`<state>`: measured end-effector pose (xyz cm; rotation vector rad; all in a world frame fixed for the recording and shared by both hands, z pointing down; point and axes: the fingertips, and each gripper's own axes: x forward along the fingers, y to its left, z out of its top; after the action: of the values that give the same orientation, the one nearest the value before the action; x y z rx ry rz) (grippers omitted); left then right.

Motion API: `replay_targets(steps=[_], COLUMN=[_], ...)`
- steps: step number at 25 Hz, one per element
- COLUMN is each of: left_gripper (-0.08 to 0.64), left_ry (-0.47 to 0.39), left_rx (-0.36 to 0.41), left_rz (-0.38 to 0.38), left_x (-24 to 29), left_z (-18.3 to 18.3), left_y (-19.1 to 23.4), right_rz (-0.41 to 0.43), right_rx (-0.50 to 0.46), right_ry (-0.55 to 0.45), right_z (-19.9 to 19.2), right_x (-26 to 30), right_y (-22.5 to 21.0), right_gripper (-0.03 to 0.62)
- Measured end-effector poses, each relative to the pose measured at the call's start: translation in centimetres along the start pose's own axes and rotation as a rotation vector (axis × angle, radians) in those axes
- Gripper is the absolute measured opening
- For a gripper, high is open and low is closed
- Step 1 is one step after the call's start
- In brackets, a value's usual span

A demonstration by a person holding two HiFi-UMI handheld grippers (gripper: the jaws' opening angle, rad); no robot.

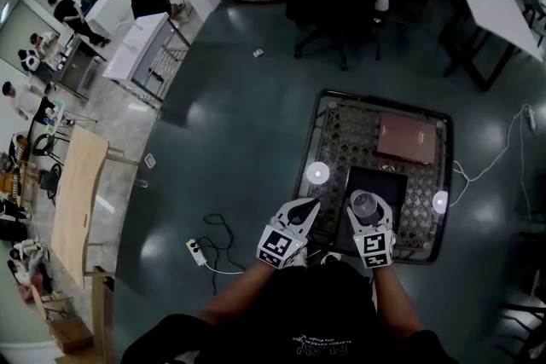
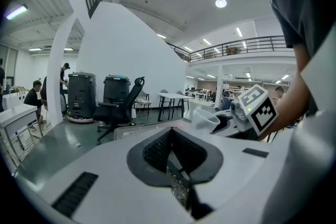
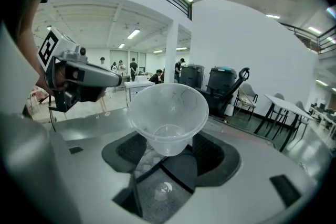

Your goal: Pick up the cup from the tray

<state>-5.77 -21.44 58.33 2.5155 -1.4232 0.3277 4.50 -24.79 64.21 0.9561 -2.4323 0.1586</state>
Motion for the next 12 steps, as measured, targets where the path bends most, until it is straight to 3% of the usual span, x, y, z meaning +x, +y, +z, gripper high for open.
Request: replay_targets(steps=[12], left_gripper=[0.009], left_ry=[-0.143], left_rx=[0.025], left_rz=[0.001], left_x=[0.1], left_z=[5.3], left_y=[1.0], right_rz=[-0.077], right_rx=[-0.036], right_ry=[-0.225], right_z=[9.2], right_x=[-2.6], right_y=[-1.4], right_gripper=[0.276])
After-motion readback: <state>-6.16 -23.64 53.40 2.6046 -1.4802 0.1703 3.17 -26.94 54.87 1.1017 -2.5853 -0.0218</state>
